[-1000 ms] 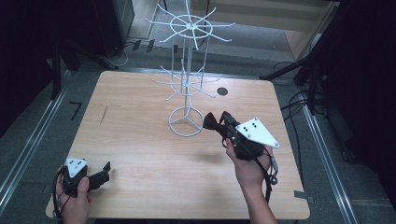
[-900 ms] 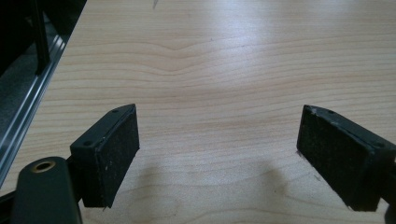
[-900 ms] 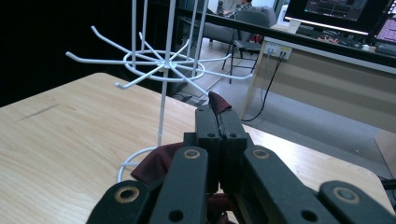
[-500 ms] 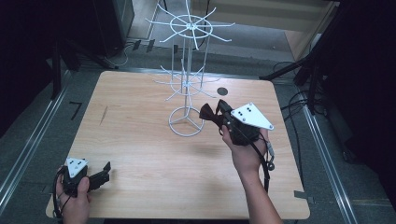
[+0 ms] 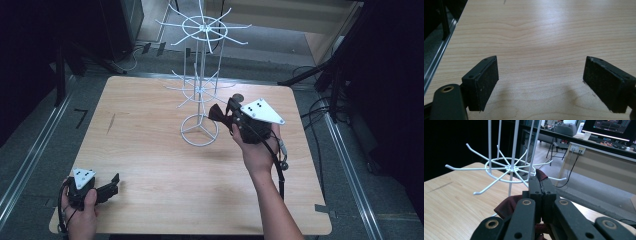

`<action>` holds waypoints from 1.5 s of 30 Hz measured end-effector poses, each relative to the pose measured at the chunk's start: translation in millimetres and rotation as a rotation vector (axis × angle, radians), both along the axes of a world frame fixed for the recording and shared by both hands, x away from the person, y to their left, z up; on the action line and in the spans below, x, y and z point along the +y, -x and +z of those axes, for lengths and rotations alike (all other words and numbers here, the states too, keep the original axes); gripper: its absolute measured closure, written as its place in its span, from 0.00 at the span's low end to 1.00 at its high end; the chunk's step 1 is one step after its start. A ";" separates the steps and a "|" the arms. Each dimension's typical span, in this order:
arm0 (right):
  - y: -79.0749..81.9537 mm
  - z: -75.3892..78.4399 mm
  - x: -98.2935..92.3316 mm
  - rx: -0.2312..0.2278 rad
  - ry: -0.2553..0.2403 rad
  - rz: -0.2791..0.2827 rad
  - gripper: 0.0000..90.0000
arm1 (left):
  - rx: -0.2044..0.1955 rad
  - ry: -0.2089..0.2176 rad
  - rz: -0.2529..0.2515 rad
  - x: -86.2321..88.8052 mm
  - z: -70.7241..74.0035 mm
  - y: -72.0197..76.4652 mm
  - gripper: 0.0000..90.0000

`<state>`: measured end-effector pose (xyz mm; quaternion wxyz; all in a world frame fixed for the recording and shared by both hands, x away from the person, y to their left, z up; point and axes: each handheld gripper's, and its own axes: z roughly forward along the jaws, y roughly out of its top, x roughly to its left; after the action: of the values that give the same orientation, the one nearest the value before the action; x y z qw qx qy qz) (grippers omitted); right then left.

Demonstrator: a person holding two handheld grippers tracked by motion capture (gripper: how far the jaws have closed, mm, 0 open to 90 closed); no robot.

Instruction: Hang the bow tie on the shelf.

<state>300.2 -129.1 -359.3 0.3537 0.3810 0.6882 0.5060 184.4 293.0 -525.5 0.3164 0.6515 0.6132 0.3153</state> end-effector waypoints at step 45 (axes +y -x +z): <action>-25.1 -6.6 -30.6 0.090 -0.063 -0.077 1.00 | 0.012 -0.009 -0.012 -0.5 -0.4 -1.4 0.15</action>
<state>325.3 -159.7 -366.0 0.3293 0.4406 0.6720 0.4958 185.7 292.6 -525.9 0.3115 0.6584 0.6099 0.3122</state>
